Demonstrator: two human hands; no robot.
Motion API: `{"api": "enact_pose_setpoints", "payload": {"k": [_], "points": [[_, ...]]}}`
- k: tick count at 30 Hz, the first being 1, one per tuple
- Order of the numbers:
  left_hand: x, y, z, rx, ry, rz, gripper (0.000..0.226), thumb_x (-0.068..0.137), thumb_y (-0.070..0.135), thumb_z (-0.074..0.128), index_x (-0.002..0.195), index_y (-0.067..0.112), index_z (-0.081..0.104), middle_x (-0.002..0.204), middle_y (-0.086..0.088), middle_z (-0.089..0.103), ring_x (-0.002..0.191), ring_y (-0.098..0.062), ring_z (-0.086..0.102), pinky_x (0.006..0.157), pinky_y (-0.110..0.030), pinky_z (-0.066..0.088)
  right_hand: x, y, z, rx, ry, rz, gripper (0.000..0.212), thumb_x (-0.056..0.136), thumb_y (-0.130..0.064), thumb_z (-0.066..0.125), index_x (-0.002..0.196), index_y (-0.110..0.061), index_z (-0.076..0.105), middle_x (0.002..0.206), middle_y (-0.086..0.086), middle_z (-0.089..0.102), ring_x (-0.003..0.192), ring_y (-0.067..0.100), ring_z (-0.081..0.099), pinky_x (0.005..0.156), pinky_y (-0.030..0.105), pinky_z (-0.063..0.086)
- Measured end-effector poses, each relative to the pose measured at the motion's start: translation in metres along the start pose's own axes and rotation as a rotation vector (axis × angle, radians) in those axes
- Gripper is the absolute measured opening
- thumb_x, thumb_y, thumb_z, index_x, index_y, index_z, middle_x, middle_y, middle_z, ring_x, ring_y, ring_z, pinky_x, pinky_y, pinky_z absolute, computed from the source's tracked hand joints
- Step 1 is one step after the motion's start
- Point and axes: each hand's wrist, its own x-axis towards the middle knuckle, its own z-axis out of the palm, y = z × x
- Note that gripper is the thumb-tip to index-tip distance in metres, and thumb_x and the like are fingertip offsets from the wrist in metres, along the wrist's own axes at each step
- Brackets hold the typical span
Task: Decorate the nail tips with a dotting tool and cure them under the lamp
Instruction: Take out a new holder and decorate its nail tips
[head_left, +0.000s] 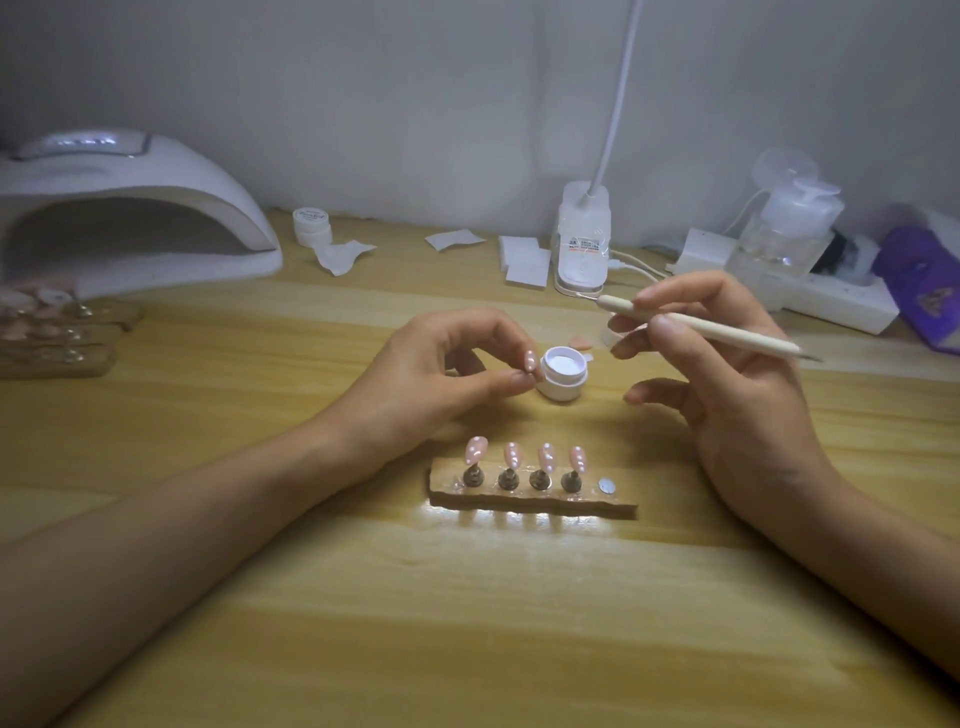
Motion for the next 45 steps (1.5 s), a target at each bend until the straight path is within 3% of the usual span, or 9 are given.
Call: {"api": "enact_pose_setpoints", "payload": {"k": [6, 12, 16, 20, 25, 31, 34, 37, 45], "points": [[-0.001, 0.002, -0.001, -0.141, 0.015, 0.028, 0.008, 0.081, 0.017, 0.075, 0.081, 0.025, 0.073, 0.09, 0.008, 0.074, 0.063, -0.023, 0.037, 0.057, -0.016, 0.035, -0.005, -0.006, 0.002, -0.169, -0.041, -0.069, 0.018, 0.1, -0.018, 0.05, 0.104, -0.014, 0.067, 0.08, 0.009, 0.069, 0.068, 0.022, 0.065, 0.054, 0.027, 0.053], [-0.001, 0.001, -0.003, -0.201, -0.02, 0.06, 0.008, 0.075, 0.027, 0.076, 0.083, 0.025, 0.076, 0.09, 0.008, 0.075, 0.061, -0.03, 0.034, 0.057, -0.022, 0.034, 0.001, -0.013, 0.005, -0.462, -0.19, -0.108, 0.005, 0.087, -0.012, 0.07, 0.089, -0.017, 0.071, 0.075, -0.006, 0.061, 0.065, 0.009, 0.054, 0.05, 0.016, 0.04], [0.0, 0.002, -0.002, -0.267, -0.04, 0.079, 0.017, 0.073, 0.017, 0.077, 0.084, 0.018, 0.064, 0.086, 0.001, 0.075, 0.058, -0.003, 0.055, 0.058, -0.013, 0.043, 0.005, -0.017, 0.011, -0.504, -0.288, -0.087, 0.008, 0.084, -0.015, 0.076, 0.087, -0.02, 0.072, 0.078, 0.001, 0.058, 0.068, 0.013, 0.05, 0.059, 0.011, 0.038], [0.0, 0.004, -0.003, -0.296, -0.04, 0.061, 0.024, 0.074, 0.016, 0.078, 0.085, 0.015, 0.057, 0.083, 0.004, 0.074, 0.06, 0.002, 0.058, 0.061, -0.011, 0.045, 0.012, -0.02, 0.019, -0.482, -0.32, -0.097, 0.008, 0.082, -0.01, 0.076, 0.086, -0.015, 0.071, 0.077, 0.012, 0.061, 0.065, 0.019, 0.051, 0.059, 0.01, 0.039], [-0.001, 0.003, -0.005, -0.33, -0.008, 0.026, 0.017, 0.075, 0.02, 0.077, 0.079, 0.026, 0.062, 0.084, 0.006, 0.073, 0.08, -0.027, 0.047, 0.076, -0.04, 0.038, 0.017, -0.022, 0.03, -0.466, -0.346, -0.122, 0.007, 0.081, -0.013, 0.074, 0.086, -0.01, 0.07, 0.075, 0.025, 0.06, 0.064, 0.027, 0.052, 0.058, 0.016, 0.041], [-0.001, 0.003, -0.006, -0.312, -0.038, 0.016, 0.018, 0.074, 0.022, 0.08, 0.079, 0.023, 0.063, 0.086, 0.005, 0.072, 0.081, -0.028, 0.046, 0.078, -0.044, 0.036, 0.015, -0.018, 0.027, -0.426, -0.321, -0.095, 0.006, 0.081, -0.017, 0.074, 0.084, -0.012, 0.071, 0.072, 0.023, 0.061, 0.065, 0.029, 0.053, 0.057, 0.014, 0.041], [-0.001, 0.002, -0.005, -0.269, -0.058, 0.008, 0.02, 0.076, 0.029, 0.081, 0.083, 0.018, 0.065, 0.09, -0.004, 0.073, 0.077, -0.024, 0.053, 0.073, -0.032, 0.043, 0.006, -0.015, 0.021, -0.398, -0.277, -0.033, 0.004, 0.082, -0.015, 0.075, 0.083, -0.012, 0.072, 0.073, 0.015, 0.064, 0.064, 0.02, 0.05, 0.056, 0.012, 0.038], [0.0, 0.005, -0.004, -0.258, -0.009, -0.015, 0.028, 0.089, 0.039, 0.061, 0.085, 0.011, 0.063, 0.09, 0.0, 0.074, 0.057, -0.005, 0.051, 0.052, -0.01, 0.039, -0.006, -0.017, 0.007, -0.409, -0.253, 0.014, 0.003, 0.083, -0.012, 0.073, 0.081, -0.01, 0.07, 0.073, -0.002, 0.068, 0.066, 0.007, 0.049, 0.058, 0.012, 0.038], [0.001, 0.004, -0.002, -0.229, 0.048, -0.048, 0.036, 0.093, 0.043, 0.047, 0.077, 0.015, 0.063, 0.084, 0.0, 0.074, 0.052, -0.006, 0.046, 0.047, -0.011, 0.034, -0.041, -0.024, -0.016, -0.628, -0.313, 0.06, 0.006, 0.085, -0.029, 0.075, 0.081, -0.026, 0.071, 0.069, 0.008, 0.061, 0.061, 0.028, 0.055, 0.057, 0.034, 0.043]]}}
